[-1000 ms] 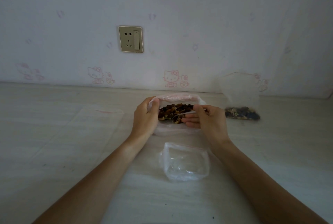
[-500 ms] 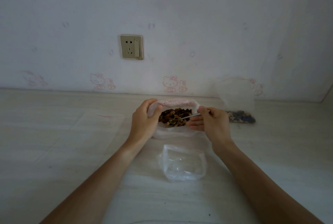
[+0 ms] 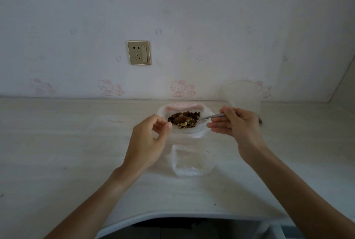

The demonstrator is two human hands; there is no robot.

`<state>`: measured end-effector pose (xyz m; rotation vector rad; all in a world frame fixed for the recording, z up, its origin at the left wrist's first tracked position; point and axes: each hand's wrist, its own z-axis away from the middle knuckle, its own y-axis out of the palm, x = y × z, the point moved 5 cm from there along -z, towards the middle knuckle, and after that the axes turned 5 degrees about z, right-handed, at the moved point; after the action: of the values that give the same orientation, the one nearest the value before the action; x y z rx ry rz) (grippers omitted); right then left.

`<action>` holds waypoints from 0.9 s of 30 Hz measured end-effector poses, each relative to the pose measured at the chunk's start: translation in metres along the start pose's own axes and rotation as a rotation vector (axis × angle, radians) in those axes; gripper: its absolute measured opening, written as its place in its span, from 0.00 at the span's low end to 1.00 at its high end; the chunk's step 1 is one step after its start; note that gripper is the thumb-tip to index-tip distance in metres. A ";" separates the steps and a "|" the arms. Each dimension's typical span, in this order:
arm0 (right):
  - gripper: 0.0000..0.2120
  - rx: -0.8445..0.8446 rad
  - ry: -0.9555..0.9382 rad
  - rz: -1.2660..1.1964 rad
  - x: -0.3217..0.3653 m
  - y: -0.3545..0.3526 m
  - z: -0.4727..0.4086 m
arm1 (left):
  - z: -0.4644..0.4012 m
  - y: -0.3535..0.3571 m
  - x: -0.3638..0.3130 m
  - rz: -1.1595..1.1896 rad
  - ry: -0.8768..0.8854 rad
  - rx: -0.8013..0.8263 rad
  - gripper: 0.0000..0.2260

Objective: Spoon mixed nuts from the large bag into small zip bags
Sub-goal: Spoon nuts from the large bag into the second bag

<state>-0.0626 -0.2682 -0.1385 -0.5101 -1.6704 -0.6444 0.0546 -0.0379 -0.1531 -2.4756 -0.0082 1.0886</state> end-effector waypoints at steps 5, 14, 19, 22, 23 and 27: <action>0.12 0.044 0.033 0.008 0.001 -0.022 0.023 | 0.020 0.013 0.002 -0.010 -0.109 0.137 0.17; 0.10 0.127 -0.107 0.286 -0.009 -0.028 0.054 | 0.027 0.024 0.010 -0.087 -0.171 0.231 0.04; 0.07 0.260 -0.603 0.698 0.018 -0.018 0.075 | 0.025 0.021 0.007 0.030 -0.130 0.218 0.04; 0.10 0.324 -0.889 0.915 0.029 -0.011 0.088 | 0.022 0.021 0.006 0.054 -0.125 0.221 0.04; 0.10 0.327 -0.919 0.930 0.031 -0.010 0.089 | 0.021 0.022 0.006 0.054 -0.127 0.223 0.04; 0.08 0.257 -0.825 0.809 0.035 -0.014 0.078 | 0.017 0.021 0.005 0.036 -0.141 0.219 0.05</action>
<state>-0.1357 -0.2272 -0.1164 -1.2767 -2.0209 0.4402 0.0428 -0.0496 -0.1752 -2.2102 0.1080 1.2085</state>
